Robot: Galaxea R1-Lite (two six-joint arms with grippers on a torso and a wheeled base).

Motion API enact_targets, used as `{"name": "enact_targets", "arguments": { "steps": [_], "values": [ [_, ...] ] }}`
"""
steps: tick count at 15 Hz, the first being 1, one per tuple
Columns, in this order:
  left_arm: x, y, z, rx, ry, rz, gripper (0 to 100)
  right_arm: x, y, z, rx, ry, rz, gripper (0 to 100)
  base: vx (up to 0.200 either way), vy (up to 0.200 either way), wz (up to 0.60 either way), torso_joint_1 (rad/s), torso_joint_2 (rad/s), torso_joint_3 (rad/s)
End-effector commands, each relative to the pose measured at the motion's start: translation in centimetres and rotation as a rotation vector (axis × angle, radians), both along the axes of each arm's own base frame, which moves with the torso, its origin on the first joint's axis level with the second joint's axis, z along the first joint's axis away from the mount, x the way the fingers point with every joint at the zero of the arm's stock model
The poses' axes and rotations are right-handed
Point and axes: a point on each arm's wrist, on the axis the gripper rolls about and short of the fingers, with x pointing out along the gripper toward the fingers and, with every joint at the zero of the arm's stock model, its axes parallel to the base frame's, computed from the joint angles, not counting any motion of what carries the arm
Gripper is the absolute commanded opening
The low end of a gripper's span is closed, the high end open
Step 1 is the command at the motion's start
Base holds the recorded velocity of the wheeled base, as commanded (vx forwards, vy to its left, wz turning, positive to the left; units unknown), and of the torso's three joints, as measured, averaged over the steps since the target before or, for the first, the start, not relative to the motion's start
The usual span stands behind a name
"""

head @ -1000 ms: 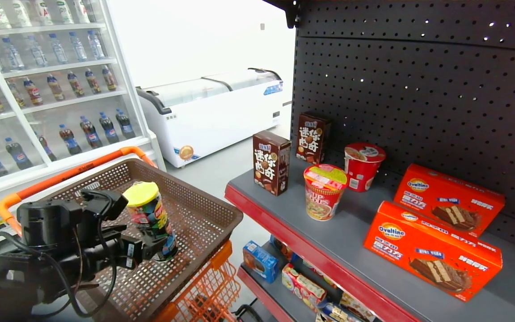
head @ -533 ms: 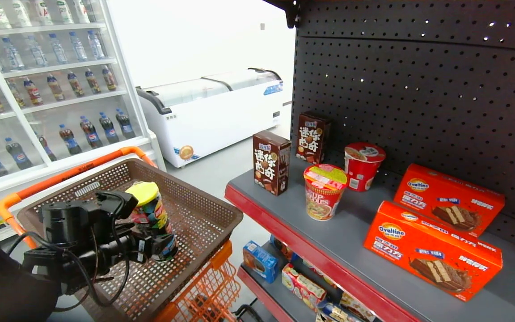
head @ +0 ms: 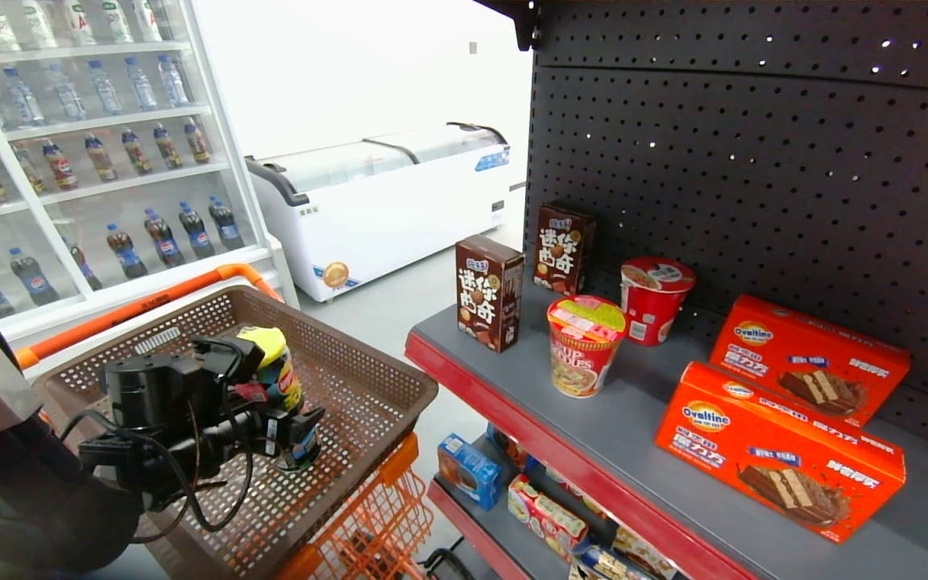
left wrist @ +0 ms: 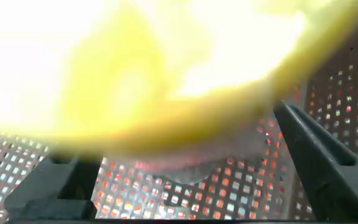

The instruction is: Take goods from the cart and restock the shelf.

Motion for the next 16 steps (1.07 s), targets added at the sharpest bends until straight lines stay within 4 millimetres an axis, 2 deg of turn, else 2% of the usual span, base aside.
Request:
{"name": "enact_targets", "arguments": {
  "steps": [1,3,4,7,9,12,13,16],
  "values": [
    [0.4,-0.1,-0.5,0.0,0.011,0.0,100,0.0,0.0,0.0,0.0,0.0,0.001,100,0.0,0.0,0.0,0.0,0.0,0.0],
    [0.2,-0.1,-0.7,-0.003,0.016,-0.001,100,0.0,0.0,0.0,0.0,0.0,0.0,100,0.0,0.0,0.0,0.0,0.0,0.0],
    [0.6,-0.1,-0.5,-0.005,0.0,0.001,0,0.0,0.0,0.0,0.0,0.0,0.0,100,0.0,0.0,0.0,0.0,0.0,0.0],
    [0.4,0.0,-0.6,0.017,0.018,0.032,0,0.0,0.0,0.0,0.0,0.0,0.0,100,0.0,0.0,0.0,0.0,0.0,0.0],
    [0.3,-0.3,0.2,0.011,-0.011,0.035,0,0.0,0.0,0.0,0.0,0.0,0.001,100,0.0,0.0,0.0,0.0,0.0,0.0],
    [-0.6,-0.2,3.4,0.019,-0.068,0.069,0,0.0,0.0,0.0,0.0,0.0,0.0,100,0.0,0.0,0.0,0.0,0.0,0.0],
    [-1.0,-0.2,5.1,0.006,-0.073,0.074,0,0.0,0.0,0.0,0.0,0.0,0.0,100,0.0,0.0,0.0,0.0,0.0,0.0],
    [-3.7,-0.1,9.1,-0.003,-0.072,0.076,0,0.0,0.0,0.0,0.0,0.0,0.0,100,0.0,0.0,0.0,0.0,0.0,0.0]
  ]
}}
